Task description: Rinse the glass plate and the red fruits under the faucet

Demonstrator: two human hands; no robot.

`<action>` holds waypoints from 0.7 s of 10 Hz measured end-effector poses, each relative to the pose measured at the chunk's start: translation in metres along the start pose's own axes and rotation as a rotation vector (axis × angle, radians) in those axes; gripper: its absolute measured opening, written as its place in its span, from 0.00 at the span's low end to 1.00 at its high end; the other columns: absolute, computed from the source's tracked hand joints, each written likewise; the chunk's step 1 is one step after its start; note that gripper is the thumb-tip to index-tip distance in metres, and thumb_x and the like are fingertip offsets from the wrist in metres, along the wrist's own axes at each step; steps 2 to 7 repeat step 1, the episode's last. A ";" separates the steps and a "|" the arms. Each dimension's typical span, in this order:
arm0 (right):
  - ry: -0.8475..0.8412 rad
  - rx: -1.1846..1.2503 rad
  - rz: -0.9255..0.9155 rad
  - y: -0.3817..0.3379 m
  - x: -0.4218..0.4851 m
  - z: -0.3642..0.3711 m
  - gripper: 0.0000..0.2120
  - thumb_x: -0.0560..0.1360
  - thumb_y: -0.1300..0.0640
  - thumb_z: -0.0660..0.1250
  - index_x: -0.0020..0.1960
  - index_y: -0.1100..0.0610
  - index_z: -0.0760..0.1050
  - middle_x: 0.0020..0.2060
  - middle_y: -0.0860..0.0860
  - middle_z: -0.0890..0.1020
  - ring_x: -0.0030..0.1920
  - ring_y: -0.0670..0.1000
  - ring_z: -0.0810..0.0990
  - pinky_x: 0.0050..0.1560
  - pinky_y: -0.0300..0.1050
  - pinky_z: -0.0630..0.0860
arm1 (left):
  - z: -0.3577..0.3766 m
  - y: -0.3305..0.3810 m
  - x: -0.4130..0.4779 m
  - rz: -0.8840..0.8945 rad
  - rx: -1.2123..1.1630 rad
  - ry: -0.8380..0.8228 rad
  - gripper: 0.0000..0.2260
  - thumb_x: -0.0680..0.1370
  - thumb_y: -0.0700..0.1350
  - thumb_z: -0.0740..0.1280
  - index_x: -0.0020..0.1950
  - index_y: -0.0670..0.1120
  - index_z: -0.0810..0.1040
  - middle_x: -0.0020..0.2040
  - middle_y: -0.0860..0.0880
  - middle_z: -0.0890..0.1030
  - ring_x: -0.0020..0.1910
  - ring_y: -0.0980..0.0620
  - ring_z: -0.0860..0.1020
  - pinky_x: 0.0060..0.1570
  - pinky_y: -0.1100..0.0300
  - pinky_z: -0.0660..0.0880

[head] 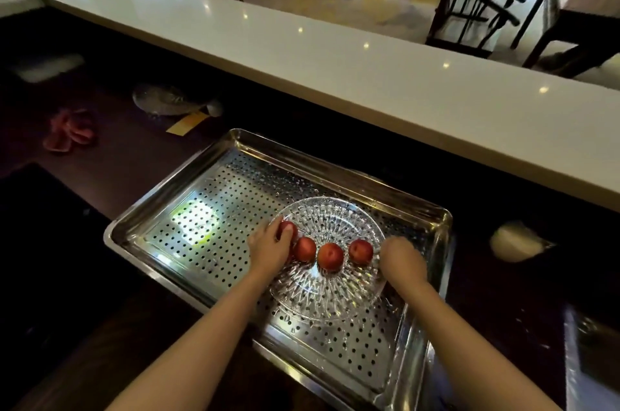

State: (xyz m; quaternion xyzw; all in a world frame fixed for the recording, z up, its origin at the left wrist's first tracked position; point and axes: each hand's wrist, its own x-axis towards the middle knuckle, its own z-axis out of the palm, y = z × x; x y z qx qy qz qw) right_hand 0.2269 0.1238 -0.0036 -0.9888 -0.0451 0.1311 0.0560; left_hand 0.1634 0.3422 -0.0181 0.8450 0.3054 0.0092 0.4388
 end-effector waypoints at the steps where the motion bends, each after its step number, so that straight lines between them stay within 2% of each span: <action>1: 0.100 0.026 -0.094 -0.002 0.005 -0.006 0.14 0.78 0.64 0.58 0.62 0.62 0.70 0.59 0.60 0.76 0.57 0.59 0.76 0.53 0.50 0.75 | -0.004 0.009 -0.001 0.089 0.088 -0.006 0.22 0.79 0.56 0.56 0.73 0.54 0.62 0.76 0.48 0.57 0.75 0.42 0.52 0.72 0.40 0.53; 7: 0.100 0.026 -0.094 -0.002 0.005 -0.006 0.14 0.78 0.64 0.58 0.62 0.62 0.70 0.59 0.60 0.76 0.57 0.59 0.76 0.53 0.50 0.75 | -0.004 0.009 -0.001 0.089 0.088 -0.006 0.22 0.79 0.56 0.56 0.73 0.54 0.62 0.76 0.48 0.57 0.75 0.42 0.52 0.72 0.40 0.53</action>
